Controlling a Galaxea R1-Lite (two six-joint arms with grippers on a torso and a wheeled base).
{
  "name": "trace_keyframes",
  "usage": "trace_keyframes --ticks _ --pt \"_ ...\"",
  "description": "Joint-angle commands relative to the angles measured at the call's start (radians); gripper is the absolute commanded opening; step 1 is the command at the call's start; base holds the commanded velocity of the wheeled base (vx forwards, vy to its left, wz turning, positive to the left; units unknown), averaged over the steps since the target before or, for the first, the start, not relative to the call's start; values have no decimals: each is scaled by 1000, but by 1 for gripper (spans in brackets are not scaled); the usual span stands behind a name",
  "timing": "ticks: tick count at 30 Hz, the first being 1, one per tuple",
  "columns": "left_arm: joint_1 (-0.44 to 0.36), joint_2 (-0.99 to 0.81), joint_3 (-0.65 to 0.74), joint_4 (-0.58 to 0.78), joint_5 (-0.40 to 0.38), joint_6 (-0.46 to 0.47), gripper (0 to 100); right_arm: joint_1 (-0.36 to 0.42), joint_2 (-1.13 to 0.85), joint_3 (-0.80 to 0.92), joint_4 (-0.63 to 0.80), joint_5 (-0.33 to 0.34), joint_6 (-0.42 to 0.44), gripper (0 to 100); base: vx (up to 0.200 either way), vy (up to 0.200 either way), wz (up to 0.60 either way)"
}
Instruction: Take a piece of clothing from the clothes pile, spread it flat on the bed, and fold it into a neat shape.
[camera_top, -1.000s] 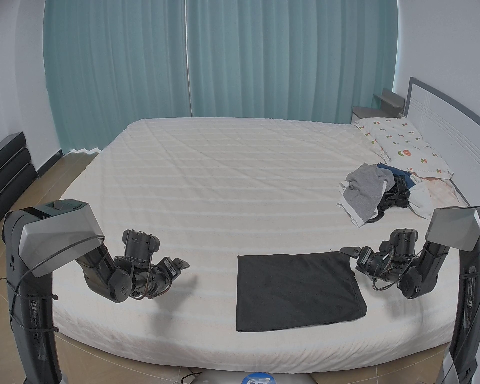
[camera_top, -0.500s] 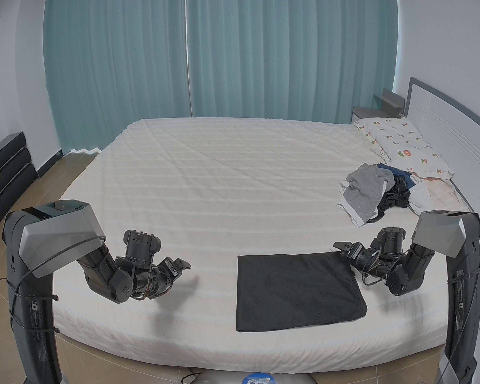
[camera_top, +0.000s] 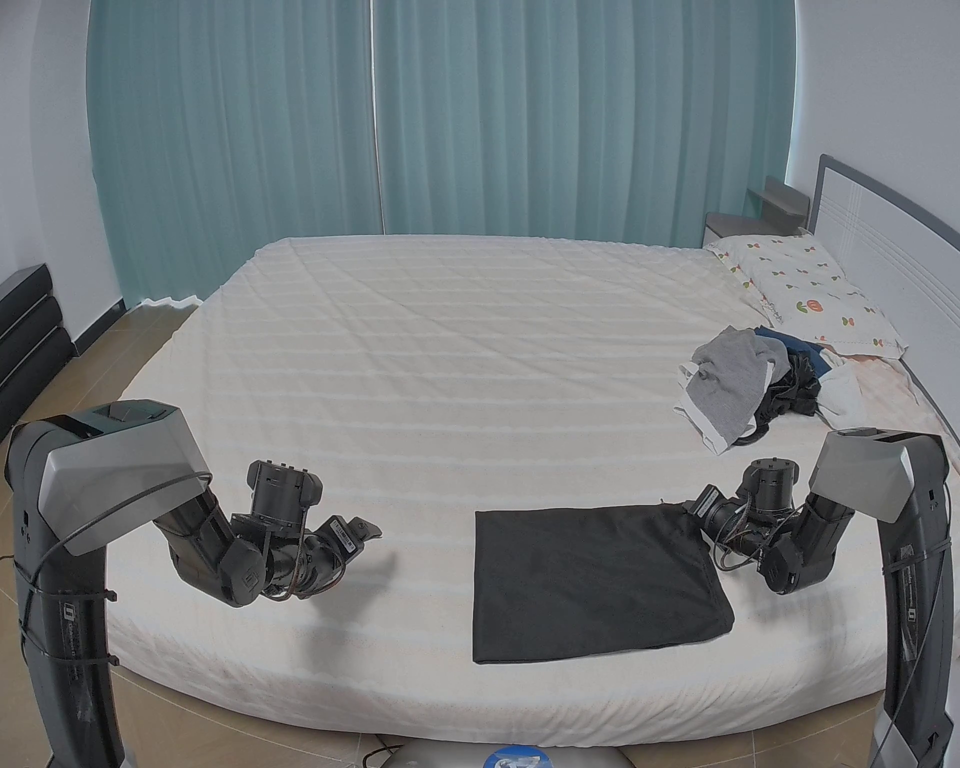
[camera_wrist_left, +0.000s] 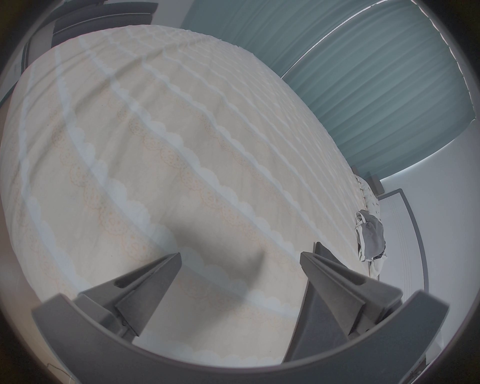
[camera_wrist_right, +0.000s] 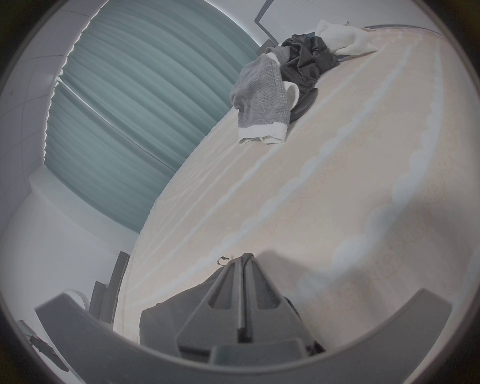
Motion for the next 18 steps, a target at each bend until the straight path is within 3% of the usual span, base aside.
trace_keyframes --ticks 1,16,17,18 --pt "0 -1 0 0 0 0 100 -6 -1 5 -6 -4 21 0 0 0 0" --pt "0 -1 0 0 0 0 100 -27 -9 19 -30 -17 47 0 0 0 0" --pt "0 -1 0 0 0 0 100 -27 -7 19 -32 -17 47 100 0 0 0" --pt "0 -1 0 0 0 0 100 -27 -7 19 -33 -17 49 100 0 0 0"
